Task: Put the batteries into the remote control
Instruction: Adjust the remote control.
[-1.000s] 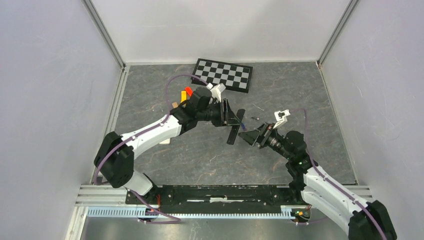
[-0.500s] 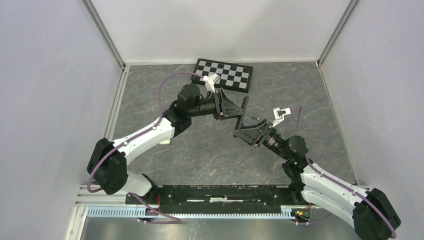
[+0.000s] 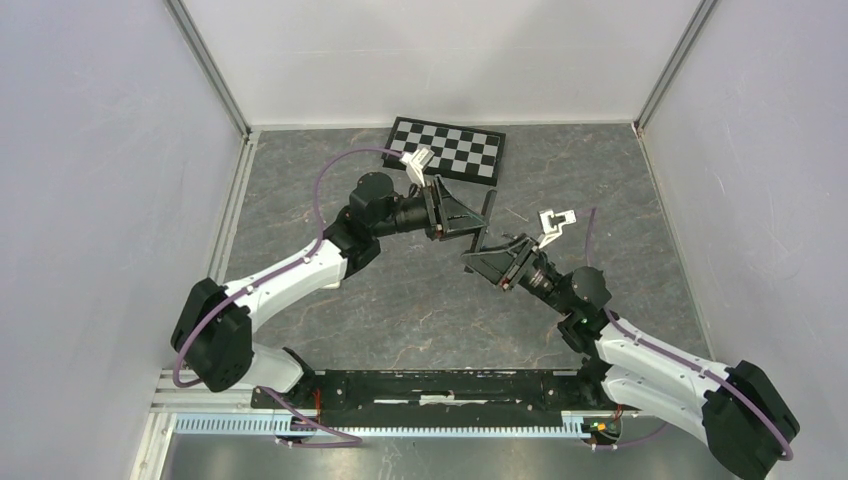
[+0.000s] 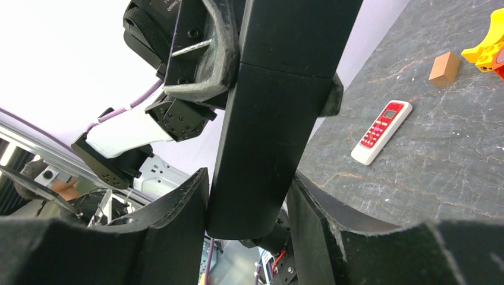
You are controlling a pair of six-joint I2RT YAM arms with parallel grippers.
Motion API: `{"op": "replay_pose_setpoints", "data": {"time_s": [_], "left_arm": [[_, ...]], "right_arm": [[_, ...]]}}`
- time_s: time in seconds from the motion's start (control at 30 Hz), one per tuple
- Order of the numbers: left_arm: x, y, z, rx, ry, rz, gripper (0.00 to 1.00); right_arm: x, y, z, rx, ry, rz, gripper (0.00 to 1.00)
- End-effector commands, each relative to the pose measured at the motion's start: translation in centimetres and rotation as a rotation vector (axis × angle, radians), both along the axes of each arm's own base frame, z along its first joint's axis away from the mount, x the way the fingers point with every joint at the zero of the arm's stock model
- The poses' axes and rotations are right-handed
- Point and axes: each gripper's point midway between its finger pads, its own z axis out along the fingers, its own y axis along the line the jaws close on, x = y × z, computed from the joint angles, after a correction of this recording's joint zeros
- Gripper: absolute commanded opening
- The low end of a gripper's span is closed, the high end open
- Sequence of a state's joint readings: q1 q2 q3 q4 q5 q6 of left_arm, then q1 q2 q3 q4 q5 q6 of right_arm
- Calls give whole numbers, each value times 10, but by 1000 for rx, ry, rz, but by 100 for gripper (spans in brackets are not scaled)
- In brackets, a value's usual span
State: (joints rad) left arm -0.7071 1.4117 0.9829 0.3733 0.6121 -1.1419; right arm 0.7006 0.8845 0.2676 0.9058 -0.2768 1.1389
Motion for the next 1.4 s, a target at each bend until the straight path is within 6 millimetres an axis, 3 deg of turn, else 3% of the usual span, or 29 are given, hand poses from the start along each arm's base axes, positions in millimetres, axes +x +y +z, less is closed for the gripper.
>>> {"op": "replay_pose_setpoints", "data": {"time_s": [0.0,0.13,0.27,0.33,0.47,0.6,0.8,0.97,1.1,1.23,1.37], "left_arm": [[-11,6,14,-24,-45,-19,61],[-14,8,-8,41,-56,-29,68],[-20,12,-24,92,-53,-55,60],[-20,14,-27,115,-73,-60,58],[-19,14,-31,137,-83,-62,69],[-20,12,-31,121,-78,-74,70],[-20,10,-39,126,-55,-82,48],[-21,9,-46,153,-34,-101,40],[-20,9,-49,165,51,-115,37],[-19,10,-47,136,141,-124,36],[-17,15,-42,115,176,-121,35]], "right_arm": [[6,1,31,35,-74,-35,48],[14,4,23,-12,-35,-51,47],[19,8,8,-93,15,-59,47],[20,8,2,-112,36,-57,47],[17,12,-6,-116,103,-24,47],[15,14,-12,-112,156,-3,46],[13,16,-12,-100,177,16,47],[9,16,-4,-82,132,33,49],[5,17,-2,-92,114,47,59],[10,11,-8,-125,101,-4,97],[18,0,-13,-159,79,-86,98]]}}
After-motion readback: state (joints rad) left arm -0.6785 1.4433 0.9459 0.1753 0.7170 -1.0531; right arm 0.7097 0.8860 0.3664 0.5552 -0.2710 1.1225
